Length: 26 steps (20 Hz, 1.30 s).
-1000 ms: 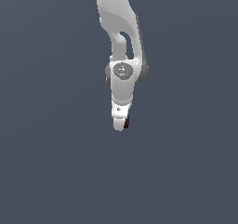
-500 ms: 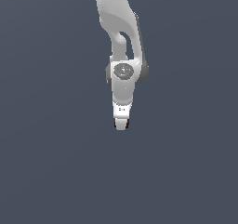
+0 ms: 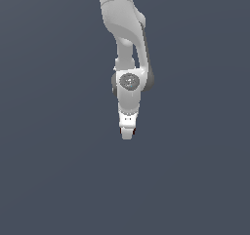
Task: Pick up the object and move it to a goal position.
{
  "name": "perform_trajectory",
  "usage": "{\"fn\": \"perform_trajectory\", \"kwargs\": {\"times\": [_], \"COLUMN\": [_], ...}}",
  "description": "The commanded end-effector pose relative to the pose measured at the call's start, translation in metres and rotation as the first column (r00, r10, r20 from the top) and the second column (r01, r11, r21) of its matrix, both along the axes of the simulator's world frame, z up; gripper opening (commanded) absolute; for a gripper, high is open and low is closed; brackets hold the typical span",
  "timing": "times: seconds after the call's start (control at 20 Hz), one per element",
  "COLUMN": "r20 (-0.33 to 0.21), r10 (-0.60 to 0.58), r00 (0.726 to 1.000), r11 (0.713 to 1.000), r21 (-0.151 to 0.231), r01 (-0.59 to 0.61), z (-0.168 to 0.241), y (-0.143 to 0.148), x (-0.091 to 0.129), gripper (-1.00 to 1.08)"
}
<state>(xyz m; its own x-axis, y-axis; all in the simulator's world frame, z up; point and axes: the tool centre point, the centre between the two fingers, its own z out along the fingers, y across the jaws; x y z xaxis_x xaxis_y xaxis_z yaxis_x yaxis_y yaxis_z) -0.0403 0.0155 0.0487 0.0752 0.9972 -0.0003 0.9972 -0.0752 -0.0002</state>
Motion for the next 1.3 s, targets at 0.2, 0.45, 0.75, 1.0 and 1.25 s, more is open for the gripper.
{"fn": "perform_trajectory", "kwargs": {"times": [0.2,0.45,0.75,1.0,1.25], "r20": [0.0,0.0,0.0,0.001,0.001], "r10": [0.002,0.002,0.002,0.002,0.002], "r00": [1.0,1.0,1.0,1.0,1.0], "r11": [1.0,1.0,1.0,1.0,1.0], "r21": [0.0,0.0,0.0,0.0,0.0], "r01": [-0.002,-0.002,-0.002,-0.002,-0.002], "z": [-0.021,-0.022,-0.022,-0.021,-0.021], "y": [0.0,0.0,0.0,0.0,0.0], "x": [0.0,0.0,0.0,0.002,0.012], "gripper": [1.0,-1.0,-1.0,-1.0,-1.0]}}
